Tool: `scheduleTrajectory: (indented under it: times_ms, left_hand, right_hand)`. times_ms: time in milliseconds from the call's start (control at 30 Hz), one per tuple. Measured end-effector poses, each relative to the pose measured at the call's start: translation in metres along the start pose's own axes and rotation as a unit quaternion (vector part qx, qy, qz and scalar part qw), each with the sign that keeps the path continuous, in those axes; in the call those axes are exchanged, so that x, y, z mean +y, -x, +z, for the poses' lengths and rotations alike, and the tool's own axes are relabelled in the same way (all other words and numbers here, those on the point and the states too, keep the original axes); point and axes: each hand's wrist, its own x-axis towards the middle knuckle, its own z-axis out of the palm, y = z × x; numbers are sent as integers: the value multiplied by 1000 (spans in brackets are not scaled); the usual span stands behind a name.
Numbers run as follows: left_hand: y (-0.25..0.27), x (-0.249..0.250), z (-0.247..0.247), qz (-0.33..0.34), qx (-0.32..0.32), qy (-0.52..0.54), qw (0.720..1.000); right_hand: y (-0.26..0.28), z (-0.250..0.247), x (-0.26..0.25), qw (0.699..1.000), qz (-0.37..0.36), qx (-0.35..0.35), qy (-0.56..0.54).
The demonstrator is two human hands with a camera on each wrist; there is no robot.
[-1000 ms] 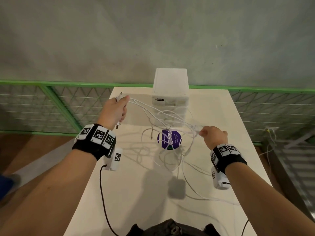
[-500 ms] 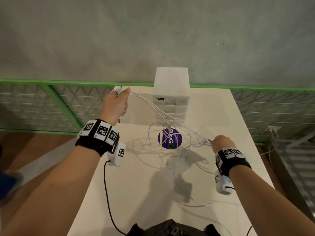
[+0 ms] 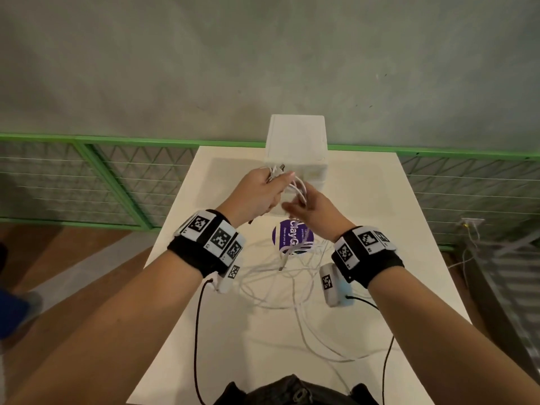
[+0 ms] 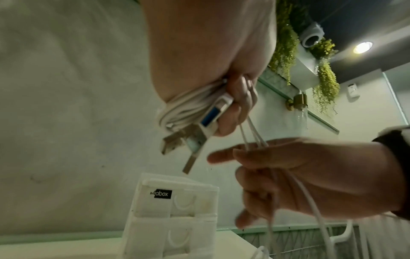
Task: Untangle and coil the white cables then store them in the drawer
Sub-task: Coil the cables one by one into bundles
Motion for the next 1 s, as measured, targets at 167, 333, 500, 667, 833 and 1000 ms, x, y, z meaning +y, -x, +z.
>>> scheduleTrajectory:
  times_ms: [167, 333, 500, 667, 833, 1000]
  left_hand:
    - [9, -4, 4, -30, -79, -92, 992]
    - [24, 0, 17, -76, -175, -20, 981]
    - [22, 31, 13, -39, -240, 134, 961]
    - [4, 26, 1, -43, -196, 317, 927]
    - [-6, 19, -9, -29, -115, 390, 913]
    - [-8, 17, -7, -13, -51, 372, 927]
  right_hand:
    - [-8, -16, -2, 971, -34, 155, 176]
    - [-17, -32, -22, 946, -108, 166, 256]
    - [-18, -20, 1, 973, -45, 88, 208]
    - [-6, 0, 12, 989, 40, 46, 136]
    - [-3, 14, 29, 988, 44, -14, 147]
    - [2, 25, 33, 987, 21, -39, 154]
